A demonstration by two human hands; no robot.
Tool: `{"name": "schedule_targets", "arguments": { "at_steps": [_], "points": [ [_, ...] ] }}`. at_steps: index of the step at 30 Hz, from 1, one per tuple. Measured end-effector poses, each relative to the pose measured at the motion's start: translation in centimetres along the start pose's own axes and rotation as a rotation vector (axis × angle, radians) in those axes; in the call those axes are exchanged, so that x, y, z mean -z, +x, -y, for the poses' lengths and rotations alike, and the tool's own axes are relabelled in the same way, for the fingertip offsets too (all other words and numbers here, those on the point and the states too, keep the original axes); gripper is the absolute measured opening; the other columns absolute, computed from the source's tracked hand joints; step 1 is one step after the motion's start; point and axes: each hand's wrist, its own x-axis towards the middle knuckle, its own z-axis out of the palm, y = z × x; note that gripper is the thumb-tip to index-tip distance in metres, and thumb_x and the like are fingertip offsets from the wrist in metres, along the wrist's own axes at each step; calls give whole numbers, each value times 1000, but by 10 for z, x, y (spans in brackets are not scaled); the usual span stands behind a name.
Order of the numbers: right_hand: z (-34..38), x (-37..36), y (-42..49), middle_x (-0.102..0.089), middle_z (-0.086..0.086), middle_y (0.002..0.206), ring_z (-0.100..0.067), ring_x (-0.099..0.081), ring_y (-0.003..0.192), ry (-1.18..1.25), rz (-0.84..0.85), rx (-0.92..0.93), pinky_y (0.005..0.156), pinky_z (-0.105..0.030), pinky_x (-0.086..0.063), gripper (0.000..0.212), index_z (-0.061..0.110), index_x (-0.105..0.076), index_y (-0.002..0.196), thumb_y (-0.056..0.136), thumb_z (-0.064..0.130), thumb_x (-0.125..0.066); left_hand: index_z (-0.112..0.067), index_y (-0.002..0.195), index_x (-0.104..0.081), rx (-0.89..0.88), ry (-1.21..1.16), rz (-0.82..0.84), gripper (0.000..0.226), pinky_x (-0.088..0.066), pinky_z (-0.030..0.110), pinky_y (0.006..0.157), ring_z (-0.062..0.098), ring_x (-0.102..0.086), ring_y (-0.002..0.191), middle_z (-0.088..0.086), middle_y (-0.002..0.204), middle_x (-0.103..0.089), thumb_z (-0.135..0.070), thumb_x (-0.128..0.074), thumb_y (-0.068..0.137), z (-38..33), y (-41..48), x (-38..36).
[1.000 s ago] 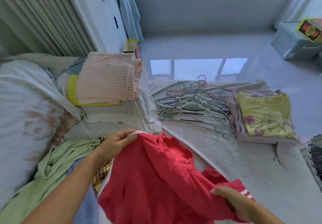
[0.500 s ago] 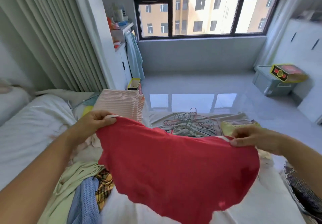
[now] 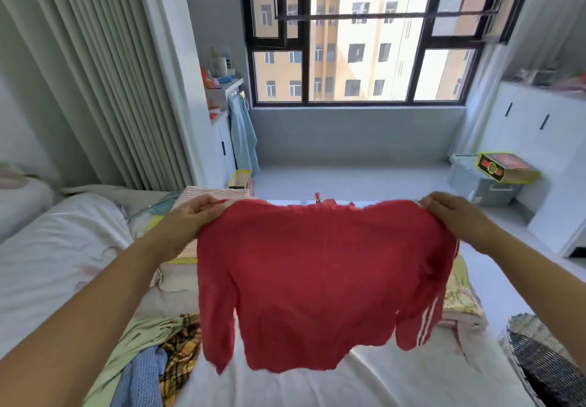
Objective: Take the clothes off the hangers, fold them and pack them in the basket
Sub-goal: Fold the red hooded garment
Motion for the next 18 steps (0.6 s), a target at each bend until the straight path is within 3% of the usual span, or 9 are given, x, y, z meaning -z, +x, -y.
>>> {"name": "schedule_targets", "arguments": {
  "at_steps": [3,6,8,10,12,15,18],
  "points": [
    [0,8,-7,-52,-5,69,-21,-48,71,-155,96,28,57,-23,-31,31,1,-58,81,97,25,-46,-20,74,-59,-5,222,148,30,-33,17,52,6,-43,57,-9,61,-54,-45,-73,65,-6,-13,3],
    [23,38,-16,-55,-13,75,-19,-46,71,-73,-12,100,59,-25,-30,34,4,-61,83,93,34,-47,-17,71,-60,-77,45,142,58,-44,16,46,7,-54,52,-2,61,-61,-51,-90,35,-30,-22,17],
    [38,53,-16,-53,-15,70,-22,-46,65,-121,-124,205,55,-22,-29,36,3,-59,78,92,34,-49,-21,66,-62,-137,-12,96,57,-46,13,44,4,-57,49,-3,59,-63,-50,-91,26,-47,-20,25],
    [43,53,-8,-52,-18,68,-24,-45,63,-172,-170,240,56,-24,-30,36,-4,-56,77,95,26,-50,-23,64,-63,-128,53,49,46,-46,12,46,4,-57,51,-3,60,-61,-44,-92,35,-51,-12,27],
    [31,36,7,-54,-23,74,-22,-44,67,-102,-79,149,62,-30,-31,35,-8,-58,83,95,24,-50,-18,69,-56,-49,130,-3,36,-43,12,48,5,-51,54,0,63,-54,-27,-87,53,-37,4,26],
    [-7,-4,30,-52,-12,69,-20,-43,69,-91,68,-33,58,-29,-30,34,-6,-60,81,95,24,-52,-15,70,-49,100,244,12,47,-36,23,57,12,-45,63,3,67,-48,-27,-89,50,4,27,15],
    [-28,-29,54,-51,-10,69,-22,-45,72,-105,43,-71,56,-27,-30,31,-3,-59,80,95,22,-51,-15,68,-46,111,334,-35,38,-32,24,56,12,-40,61,2,65,-44,-17,-84,65,23,55,4]
  ]
}}
